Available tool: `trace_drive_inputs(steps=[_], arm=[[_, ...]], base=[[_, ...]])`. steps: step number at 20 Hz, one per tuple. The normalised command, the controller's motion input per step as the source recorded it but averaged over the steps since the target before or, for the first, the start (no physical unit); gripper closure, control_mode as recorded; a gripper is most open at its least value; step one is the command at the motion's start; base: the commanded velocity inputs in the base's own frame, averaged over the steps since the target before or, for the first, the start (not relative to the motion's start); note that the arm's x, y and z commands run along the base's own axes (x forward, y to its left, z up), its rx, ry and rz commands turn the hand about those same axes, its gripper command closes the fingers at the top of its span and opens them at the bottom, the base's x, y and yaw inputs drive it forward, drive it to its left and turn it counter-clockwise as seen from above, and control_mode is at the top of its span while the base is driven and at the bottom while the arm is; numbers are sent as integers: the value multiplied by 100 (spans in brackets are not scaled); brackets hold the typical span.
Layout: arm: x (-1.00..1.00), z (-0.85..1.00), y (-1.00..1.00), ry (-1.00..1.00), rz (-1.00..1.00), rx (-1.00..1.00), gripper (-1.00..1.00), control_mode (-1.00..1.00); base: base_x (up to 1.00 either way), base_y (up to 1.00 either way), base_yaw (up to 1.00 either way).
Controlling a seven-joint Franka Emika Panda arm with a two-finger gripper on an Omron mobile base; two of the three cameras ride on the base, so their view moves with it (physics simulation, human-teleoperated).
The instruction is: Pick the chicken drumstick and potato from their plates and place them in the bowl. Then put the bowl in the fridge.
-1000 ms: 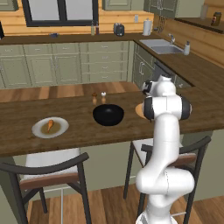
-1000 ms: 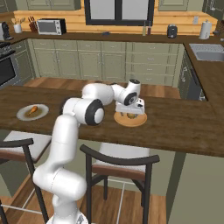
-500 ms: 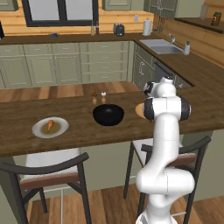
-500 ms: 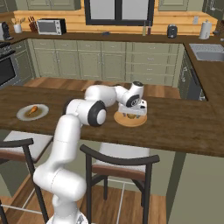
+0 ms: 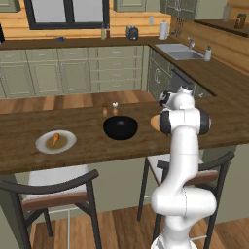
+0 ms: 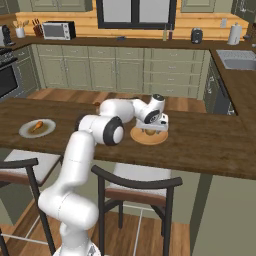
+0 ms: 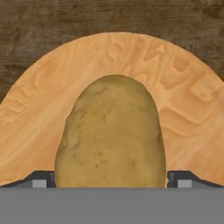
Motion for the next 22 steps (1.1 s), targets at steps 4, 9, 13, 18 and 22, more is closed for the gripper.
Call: trace_drive_inputs(steps=[4,9,13,18,22], arm=[[9,-11,0,-7,0,0,-100,-100],[1,-11,8,-15,0,0,100,-100],[-13,-14,15,-13,0,0,100,-100],[-89,36,27,-16,0,-4,100,-100],[-100,100,1,-11,0,0,100,-100]], base=[[0,0,0],[0,0,0],[0,0,0],[0,0,0],[0,0,0]])
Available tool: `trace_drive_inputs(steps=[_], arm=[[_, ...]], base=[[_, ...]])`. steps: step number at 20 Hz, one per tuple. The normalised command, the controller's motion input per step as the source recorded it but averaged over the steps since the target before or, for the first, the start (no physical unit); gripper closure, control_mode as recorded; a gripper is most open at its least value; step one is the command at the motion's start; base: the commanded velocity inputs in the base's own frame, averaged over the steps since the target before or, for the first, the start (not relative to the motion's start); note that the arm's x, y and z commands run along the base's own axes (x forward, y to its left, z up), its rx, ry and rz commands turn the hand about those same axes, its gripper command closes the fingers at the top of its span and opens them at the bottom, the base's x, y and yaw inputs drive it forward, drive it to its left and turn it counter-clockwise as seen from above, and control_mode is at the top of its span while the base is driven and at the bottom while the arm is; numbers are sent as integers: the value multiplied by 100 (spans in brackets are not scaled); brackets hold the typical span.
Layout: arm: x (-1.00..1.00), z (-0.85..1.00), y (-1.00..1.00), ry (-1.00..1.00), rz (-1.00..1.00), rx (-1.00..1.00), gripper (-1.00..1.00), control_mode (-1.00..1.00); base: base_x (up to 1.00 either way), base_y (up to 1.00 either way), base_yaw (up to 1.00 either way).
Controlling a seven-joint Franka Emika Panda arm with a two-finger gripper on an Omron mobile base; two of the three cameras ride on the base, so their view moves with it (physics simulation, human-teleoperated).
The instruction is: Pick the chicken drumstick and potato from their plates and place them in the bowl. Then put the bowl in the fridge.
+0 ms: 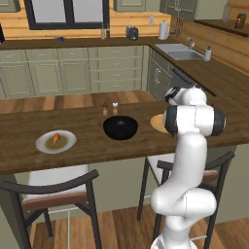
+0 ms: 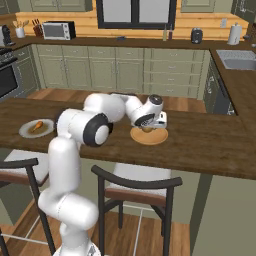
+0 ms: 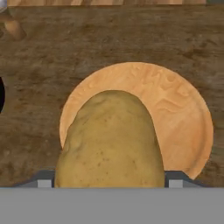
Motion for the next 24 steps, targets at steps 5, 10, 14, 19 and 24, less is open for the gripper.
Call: trace_drive_inputs(steps=[5,10,14,19,24], arm=[[-100,87,7,0,0,0,100,-100],[-98,82,21,0,-2,0,100,-100],[-82,47,78,1,-4,1,100,-100],[-47,30,98,4,-1,0,100,-100],[0,48,72,5,0,-1,100,-100]], base=[[0,0,0],[0,0,0],[0,0,0],[0,0,0],[0,0,0]])
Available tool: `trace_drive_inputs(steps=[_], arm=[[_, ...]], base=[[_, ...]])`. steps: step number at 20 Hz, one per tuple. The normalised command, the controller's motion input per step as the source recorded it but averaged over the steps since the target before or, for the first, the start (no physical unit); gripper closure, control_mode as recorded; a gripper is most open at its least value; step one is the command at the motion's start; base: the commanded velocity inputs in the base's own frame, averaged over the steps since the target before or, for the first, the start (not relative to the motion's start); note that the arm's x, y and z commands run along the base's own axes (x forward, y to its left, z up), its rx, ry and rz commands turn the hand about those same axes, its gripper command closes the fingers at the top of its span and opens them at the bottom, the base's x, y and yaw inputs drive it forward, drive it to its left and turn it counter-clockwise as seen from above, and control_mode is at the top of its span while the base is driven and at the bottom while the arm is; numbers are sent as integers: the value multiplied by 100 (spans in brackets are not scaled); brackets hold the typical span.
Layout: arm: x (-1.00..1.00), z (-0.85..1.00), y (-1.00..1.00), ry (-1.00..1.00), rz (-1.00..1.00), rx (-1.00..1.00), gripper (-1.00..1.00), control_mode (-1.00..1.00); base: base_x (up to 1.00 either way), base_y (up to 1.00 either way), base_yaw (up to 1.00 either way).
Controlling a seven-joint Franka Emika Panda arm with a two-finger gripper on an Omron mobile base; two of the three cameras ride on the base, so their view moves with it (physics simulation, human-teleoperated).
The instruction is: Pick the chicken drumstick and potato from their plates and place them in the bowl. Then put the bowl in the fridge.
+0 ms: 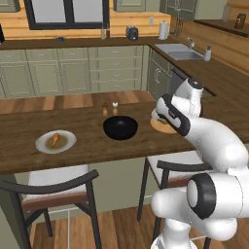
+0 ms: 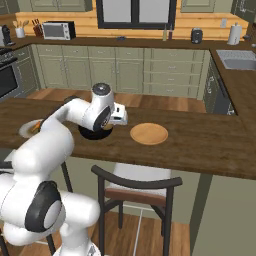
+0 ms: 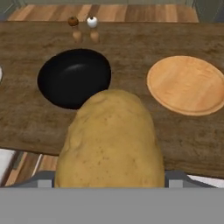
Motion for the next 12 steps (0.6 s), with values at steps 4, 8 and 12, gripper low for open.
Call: trace_drive_inputs(steps=[4,8,12], arm=[[0,9,53,7,0,0,100,-100],[0,0,63,8,0,-2,100,-100],[19,-9,41,11,0,-1,100,-100]], base=[[0,0,0],[0,0,0],[0,0,0]])
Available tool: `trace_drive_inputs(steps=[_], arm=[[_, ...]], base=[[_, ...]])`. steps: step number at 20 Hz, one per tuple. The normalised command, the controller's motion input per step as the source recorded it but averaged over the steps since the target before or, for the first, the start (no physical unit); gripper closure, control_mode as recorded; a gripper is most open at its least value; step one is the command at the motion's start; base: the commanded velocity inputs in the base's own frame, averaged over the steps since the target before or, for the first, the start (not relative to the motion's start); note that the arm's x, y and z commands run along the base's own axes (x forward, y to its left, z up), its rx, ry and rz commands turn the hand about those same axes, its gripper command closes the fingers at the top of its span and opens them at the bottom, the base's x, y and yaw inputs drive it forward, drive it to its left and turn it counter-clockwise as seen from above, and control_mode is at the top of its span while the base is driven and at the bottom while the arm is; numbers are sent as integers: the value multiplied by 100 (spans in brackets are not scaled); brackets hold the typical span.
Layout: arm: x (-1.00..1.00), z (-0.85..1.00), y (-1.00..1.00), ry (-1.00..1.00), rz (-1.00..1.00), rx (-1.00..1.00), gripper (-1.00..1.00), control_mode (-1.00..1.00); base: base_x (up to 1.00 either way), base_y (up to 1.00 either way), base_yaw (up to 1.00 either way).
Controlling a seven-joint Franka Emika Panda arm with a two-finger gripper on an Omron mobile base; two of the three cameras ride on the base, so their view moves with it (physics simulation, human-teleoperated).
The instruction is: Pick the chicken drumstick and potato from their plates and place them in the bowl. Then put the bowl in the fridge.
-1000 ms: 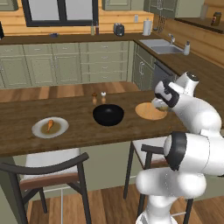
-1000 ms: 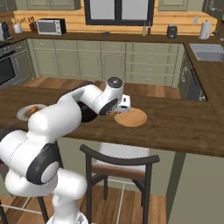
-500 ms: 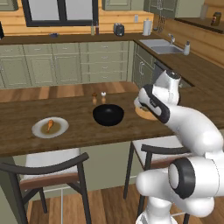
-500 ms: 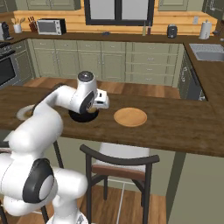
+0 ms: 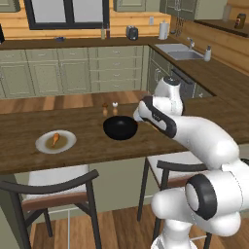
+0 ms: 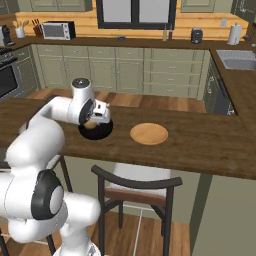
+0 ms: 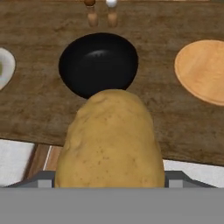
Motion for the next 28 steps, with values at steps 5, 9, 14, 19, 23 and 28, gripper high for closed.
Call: trace_drive_inputs(steps=[5,9,14,19,23,28], arm=[[45,-33,39,7,0,-3,100,-100],[50,-31,31,1,0,-6,100,-100],[56,-30,13,4,0,-3,100,-100],[45,-25,2,2,0,-1,100,-100],[46,-28,2,0,0,0,100,-100],[50,-28,4,0,0,0,100,-100]], base=[[0,0,0],[0,0,0],[0,0,0],[0,0,0],[0,0,0],[0,0,0]])
